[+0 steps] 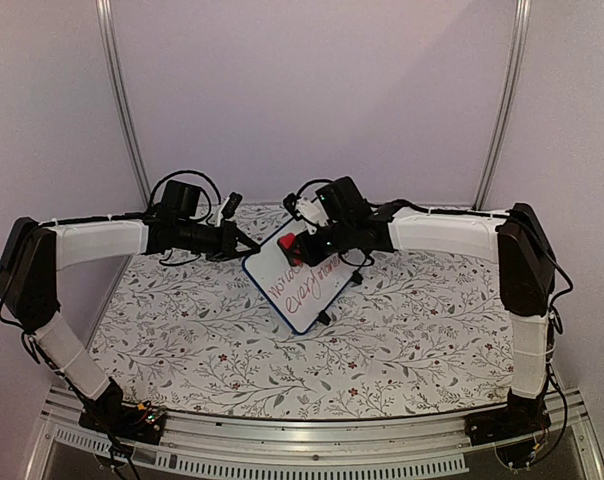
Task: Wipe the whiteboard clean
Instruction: Erase the whiteboard at the center of the board.
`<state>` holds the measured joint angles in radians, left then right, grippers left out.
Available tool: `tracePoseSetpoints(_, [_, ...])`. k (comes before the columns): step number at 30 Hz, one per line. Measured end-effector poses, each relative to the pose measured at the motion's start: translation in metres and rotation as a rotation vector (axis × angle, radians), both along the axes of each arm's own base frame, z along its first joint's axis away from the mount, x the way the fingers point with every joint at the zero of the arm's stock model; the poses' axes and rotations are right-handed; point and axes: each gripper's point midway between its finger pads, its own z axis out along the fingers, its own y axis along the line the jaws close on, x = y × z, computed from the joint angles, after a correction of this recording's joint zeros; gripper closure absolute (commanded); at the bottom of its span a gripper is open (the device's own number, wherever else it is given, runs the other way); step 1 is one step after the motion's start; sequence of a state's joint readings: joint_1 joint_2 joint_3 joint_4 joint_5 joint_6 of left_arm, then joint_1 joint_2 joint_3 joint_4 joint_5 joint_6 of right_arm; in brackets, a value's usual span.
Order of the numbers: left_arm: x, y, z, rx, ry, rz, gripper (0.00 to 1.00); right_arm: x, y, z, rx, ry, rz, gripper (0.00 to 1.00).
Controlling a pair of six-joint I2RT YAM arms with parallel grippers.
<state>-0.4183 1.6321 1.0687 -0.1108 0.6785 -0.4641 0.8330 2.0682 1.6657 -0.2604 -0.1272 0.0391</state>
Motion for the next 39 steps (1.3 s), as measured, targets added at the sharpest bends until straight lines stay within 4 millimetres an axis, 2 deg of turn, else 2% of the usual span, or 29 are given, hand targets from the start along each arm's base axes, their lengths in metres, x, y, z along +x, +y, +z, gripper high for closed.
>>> tracePoseSetpoints(7, [0.000,0.000,0.000,-0.002,0.000,-0.002,1.00,-0.016,-0.019,-0.021,-0.031,0.037,-0.008,0.88])
tracePoseSetpoints(11, [0.000,0.000,0.000,-0.003,0.000,-0.004,1.00,-0.019,-0.023,-0.026,-0.035,0.046,-0.012,0.88])
tracePoseSetpoints(21, [-0.001,-0.001,0.001,-0.005,0.001,-0.005,1.00,-0.016,-0.021,-0.019,-0.042,0.047,-0.016,0.88])
tracePoseSetpoints(30, [-0.001,-0.001,0.001,-0.007,0.000,-0.008,1.00,0.009,-0.011,0.004,-0.007,0.004,-0.042,0.87])
tracePoseSetpoints(39, [0.000,0.000,0.000,-0.002,0.000,-0.002,1.00,0.010,-0.011,-0.002,0.004,0.004,-0.038,0.88])
